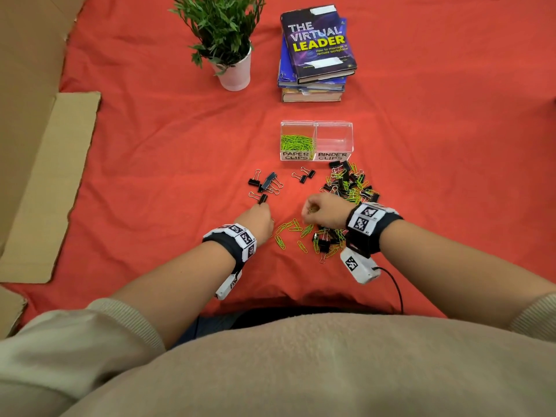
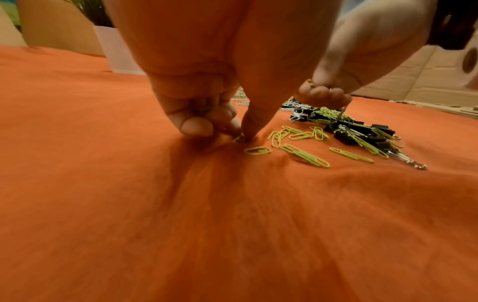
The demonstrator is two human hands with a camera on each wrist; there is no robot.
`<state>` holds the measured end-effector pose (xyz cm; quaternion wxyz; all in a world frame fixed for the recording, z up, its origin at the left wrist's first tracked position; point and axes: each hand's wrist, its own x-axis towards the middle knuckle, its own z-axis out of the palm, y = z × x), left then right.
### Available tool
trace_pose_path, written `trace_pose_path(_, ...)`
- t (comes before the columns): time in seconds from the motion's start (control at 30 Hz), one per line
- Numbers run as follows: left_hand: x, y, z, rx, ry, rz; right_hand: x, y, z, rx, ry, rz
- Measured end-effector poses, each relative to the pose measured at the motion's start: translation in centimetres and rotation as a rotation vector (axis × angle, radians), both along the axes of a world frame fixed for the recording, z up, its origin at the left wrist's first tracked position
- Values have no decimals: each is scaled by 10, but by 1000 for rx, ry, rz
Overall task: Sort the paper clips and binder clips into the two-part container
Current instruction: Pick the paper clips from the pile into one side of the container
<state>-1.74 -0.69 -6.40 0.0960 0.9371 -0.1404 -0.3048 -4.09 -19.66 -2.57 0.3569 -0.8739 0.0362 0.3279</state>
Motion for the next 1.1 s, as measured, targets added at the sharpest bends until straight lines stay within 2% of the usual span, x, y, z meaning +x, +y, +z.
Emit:
trace_pose_path(0.07,0,2,0,-25,26,12,-3,3,-6,-174,-53,207)
trace_pose_path(0.17,-2,7,-1,-57,70,31,-8,7,-17,-306,-114,380)
trace_pose_path(0.3,-5,14,-3,-113,78,-9,-12,11,-20,-358,-146,464)
trace_pose_path(0.4,-5,15,5,-163,80,25,-14,11,-21,-337,-147,459)
trace_pose_path(0.47,-3,15,9,-228,71,71,-13,9,-21,-309,-129,411)
trace_pose_path(0.57,0,17,9,-332,130,156,-9,4,-15,-208,-105,243)
trace_pose_path(0.7,2,17,10,-381,195,257,-3,-4,-9,-68,-50,44)
trace_pose_path(0.8,0,16,11,-311,158,166,3,-7,-10,19,12,-80)
trace_pose_path(0.97,-13,15,9,-112,66,-94,7,5,2,436,299,-522)
trace_pose_path(1.03,-15,15,7,-64,39,-159,7,10,5,521,374,-587)
trace_pose_path(1.1,-16,17,6,-49,26,-169,7,15,3,496,378,-571)
